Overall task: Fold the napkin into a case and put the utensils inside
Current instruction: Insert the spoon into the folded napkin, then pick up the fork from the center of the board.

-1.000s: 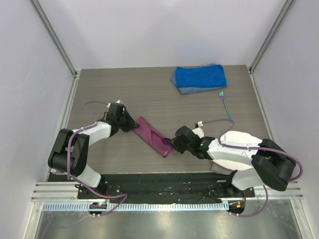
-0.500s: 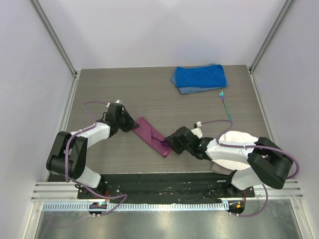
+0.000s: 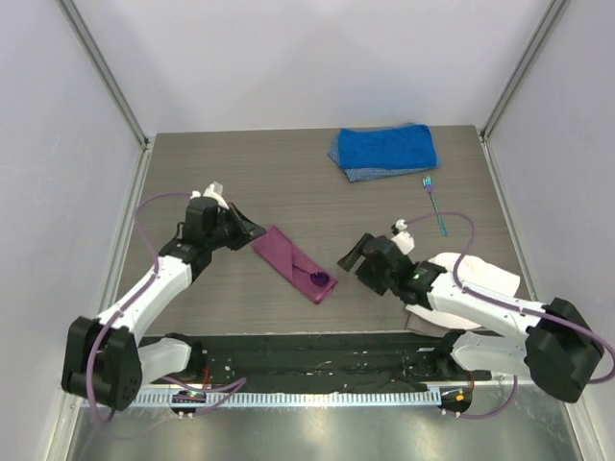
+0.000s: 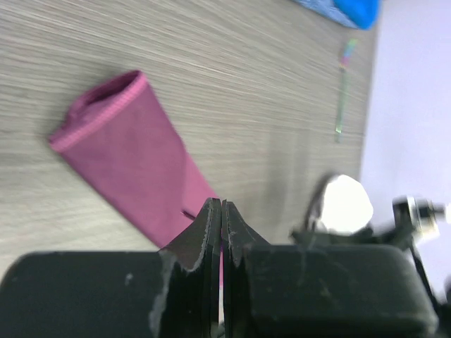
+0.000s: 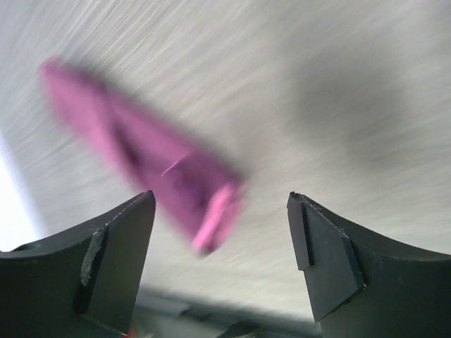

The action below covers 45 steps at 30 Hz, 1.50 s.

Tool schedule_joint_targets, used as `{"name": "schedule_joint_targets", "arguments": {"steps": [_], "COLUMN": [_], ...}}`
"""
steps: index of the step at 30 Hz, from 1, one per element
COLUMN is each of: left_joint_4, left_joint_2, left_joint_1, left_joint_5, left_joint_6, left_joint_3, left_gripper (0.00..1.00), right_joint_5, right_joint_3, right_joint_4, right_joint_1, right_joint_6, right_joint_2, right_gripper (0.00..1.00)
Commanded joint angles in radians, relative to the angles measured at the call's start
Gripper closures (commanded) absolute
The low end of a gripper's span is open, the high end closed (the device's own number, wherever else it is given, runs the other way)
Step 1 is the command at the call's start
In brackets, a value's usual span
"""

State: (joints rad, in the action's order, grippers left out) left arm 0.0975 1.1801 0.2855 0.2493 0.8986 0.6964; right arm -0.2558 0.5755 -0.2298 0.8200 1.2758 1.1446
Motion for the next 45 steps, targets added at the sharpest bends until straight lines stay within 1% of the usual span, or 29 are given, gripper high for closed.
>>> {"name": "schedule_joint_targets", "arguments": {"steps": [1, 3, 4, 5, 6, 7, 8, 9, 11, 12, 14, 16, 19, 21, 25, 26, 27, 29, 30, 33, 36, 37, 38, 40, 41, 42, 43, 44, 45], "left_joint_4": [0.042, 0.048, 0.053, 0.057, 0.059, 0.061, 0.062, 0.064, 0.073, 0.076, 0.079, 0.084, 0.088, 0.090, 0.093, 0.091, 0.091, 0.091, 0.090, 0.090, 0.090, 0.090, 0.091, 0.090, 0.091, 0.090, 0.091, 0.091, 0.090], "left_joint_2": [-0.106, -0.134, -0.154, -0.164, -0.175, -0.195, -0.204, -0.215, -0.243, -0.250, -0.267, -0.272, -0.275, -0.277, -0.269, -0.266, -0.255, -0.241, -0.237, -0.229, -0.232, -0.232, -0.232, -0.232, -0.226, -0.221, -0.214, -0.195, -0.188], "left_joint_1": [0.010, 0.027, 0.037, 0.044, 0.052, 0.073, 0.083, 0.096, 0.128, 0.135, 0.155, 0.164, 0.170, 0.172, 0.172, 0.172, 0.172, 0.172, 0.172, 0.172, 0.173, 0.175, 0.175, 0.179, 0.184, 0.187, 0.191, 0.201, 0.208], "left_joint_5": [0.068, 0.083, 0.088, 0.091, 0.093, 0.091, 0.093, 0.093, 0.085, 0.082, 0.082, 0.090, 0.103, 0.113, 0.108, 0.108, 0.110, 0.116, 0.120, 0.123, 0.125, 0.127, 0.128, 0.124, 0.122, 0.123, 0.127, 0.131, 0.133], "left_joint_6": [0.036, 0.046, 0.049, 0.054, 0.056, 0.065, 0.066, 0.068, 0.071, 0.069, 0.069, 0.066, 0.054, 0.045, 0.034, 0.034, 0.034, 0.034, 0.036, 0.039, 0.045, 0.048, 0.049, 0.052, 0.054, 0.053, 0.053, 0.054, 0.053], "left_joint_3": [-0.029, -0.041, -0.044, -0.046, -0.051, -0.054, -0.058, -0.064, -0.067, -0.072, -0.078, -0.081, -0.078, -0.077, -0.072, -0.071, -0.069, -0.063, -0.058, -0.058, -0.055, -0.054, -0.052, -0.044, -0.043, -0.038, -0.031, -0.028, -0.023], "left_gripper": [0.95, 0.94, 0.93, 0.92, 0.90, 0.89, 0.87, 0.83, 0.81, 0.78, 0.74, 0.72, 0.70, 0.69, 0.69, 0.69, 0.69, 0.69, 0.68, 0.67, 0.66, 0.66, 0.66, 0.65, 0.64, 0.63, 0.60, 0.59, 0.57], "right_joint_5": [0.005, 0.009, -0.019, -0.034, -0.046, -0.057, -0.042, -0.011, 0.024, 0.020, -0.020, -0.022, -0.016, -0.019, -0.022, -0.004, 0.012, 0.033, 0.036, 0.024, 0.041, 0.043, 0.050, 0.064, 0.085, 0.102, 0.125, 0.145, 0.202], "right_joint_3": [0.079, 0.150, 0.180, 0.214, 0.283, 0.317, 0.349, 0.432, 0.527, 0.620, 0.710, 0.787, 0.869, 0.914, 0.971, 0.983, 1.006, 1.034, 1.061, 1.087, 1.089, 1.089, 1.086, 1.083, 1.063, 1.046, 1.023, 0.962, 0.925], "right_joint_4": [-0.181, -0.204, -0.204, -0.212, -0.213, -0.215, -0.215, -0.224, -0.262, -0.278, -0.328, -0.310, -0.310, -0.307, -0.301, -0.304, -0.309, -0.341, -0.354, -0.404, -0.413, -0.419, -0.419, -0.439, -0.440, -0.439, -0.422, -0.405, -0.358], "right_joint_1": [-0.271, -0.385, -0.468, -0.501, -0.530, -0.600, -0.633, -0.674, -0.746, -0.762, -0.795, -0.806, -0.844, -0.846, -0.861, -0.864, -0.868, -0.869, -0.871, -0.871, -0.871, -0.871, -0.871, -0.869, -0.869, -0.869, -0.869, -0.869, -0.868], "right_joint_6": [-0.445, -0.545, -0.600, -0.675, -0.716, -0.737, -0.778, -0.796, -0.855, -0.872, -0.898, -0.946, -0.998, -1.053, -1.101, -1.104, -1.104, -1.098, -1.096, -1.083, -1.078, -1.078, -1.069, -1.053, -1.028, -1.015, -0.998, -0.983, -0.946], "right_joint_2": [-0.020, 0.012, 0.033, 0.058, 0.126, 0.162, 0.212, 0.304, 0.415, 0.522, 0.611, 0.703, 0.802, 0.831, 0.889, 0.914, 0.928, 0.972, 0.986, 1.023, 1.034, 1.032, 1.031, 1.024, 1.018, 1.011, 0.980, 0.962, 0.934], "right_gripper": [0.16, 0.15, 0.14, 0.14, 0.06, 0.01, 0.00, 0.00, 0.00, 0.00, 0.00, 0.01, 0.05, 0.06, 0.10, 0.12, 0.18, 0.26, 0.33, 0.44, 0.55, 0.55, 0.62, 0.69, 0.78, 0.80, 0.82, 0.89, 0.92]}}
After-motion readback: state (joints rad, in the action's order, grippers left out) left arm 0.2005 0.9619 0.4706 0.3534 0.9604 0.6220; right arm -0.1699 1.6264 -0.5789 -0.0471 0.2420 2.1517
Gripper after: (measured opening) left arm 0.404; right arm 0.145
